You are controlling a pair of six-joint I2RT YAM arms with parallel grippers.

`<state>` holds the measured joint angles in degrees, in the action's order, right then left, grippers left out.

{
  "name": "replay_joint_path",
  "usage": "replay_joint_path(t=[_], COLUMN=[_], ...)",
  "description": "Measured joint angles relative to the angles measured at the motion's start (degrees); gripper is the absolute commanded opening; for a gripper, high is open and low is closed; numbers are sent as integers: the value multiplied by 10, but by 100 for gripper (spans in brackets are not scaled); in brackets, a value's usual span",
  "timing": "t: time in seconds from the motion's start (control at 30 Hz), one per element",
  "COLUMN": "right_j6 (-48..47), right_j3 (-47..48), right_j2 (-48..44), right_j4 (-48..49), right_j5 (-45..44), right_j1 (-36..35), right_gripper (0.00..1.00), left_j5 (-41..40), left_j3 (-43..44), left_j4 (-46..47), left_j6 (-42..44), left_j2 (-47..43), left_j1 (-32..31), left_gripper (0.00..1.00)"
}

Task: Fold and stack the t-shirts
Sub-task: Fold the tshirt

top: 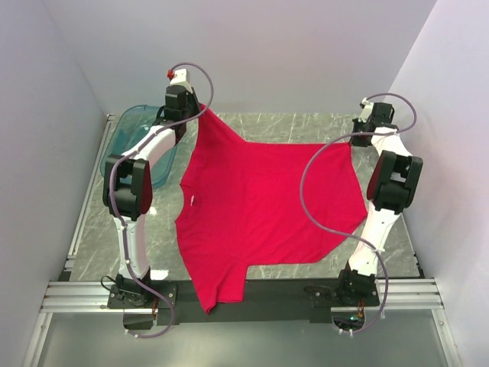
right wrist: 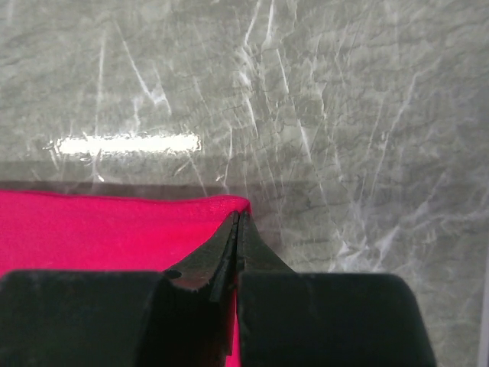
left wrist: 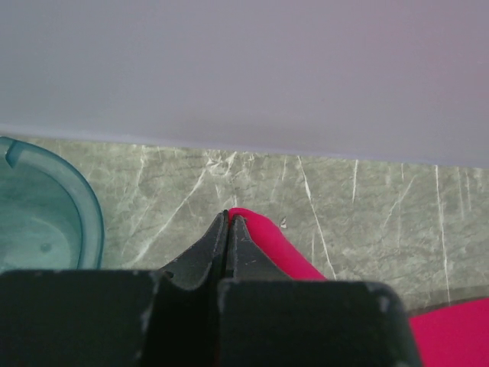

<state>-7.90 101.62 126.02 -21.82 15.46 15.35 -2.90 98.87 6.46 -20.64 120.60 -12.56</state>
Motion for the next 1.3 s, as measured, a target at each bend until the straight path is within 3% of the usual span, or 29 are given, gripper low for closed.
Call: replay_joint_path(t=[0.33, 0.5, 0.87, 1.3], right_j6=[-5, -11, -9, -10], right_j3=[18, -22, -119, -142], right_j2=[13, -13, -84, -108], right_j4=[-26, -14, 33, 48], right_j5=[6, 13, 63, 100], right_j1=[-2, -2, 19, 40], right_gripper=[0, 0, 0, 0], left_j5=[26, 40, 61, 83], left_j3=[16, 6, -82, -186], left_j4=[-15, -5, 7, 45], left_j6=[0, 0, 0, 0], left_j2=[3, 3, -27, -146], left_j1=[0, 0, 0, 0], left_gripper=[0, 0, 0, 0])
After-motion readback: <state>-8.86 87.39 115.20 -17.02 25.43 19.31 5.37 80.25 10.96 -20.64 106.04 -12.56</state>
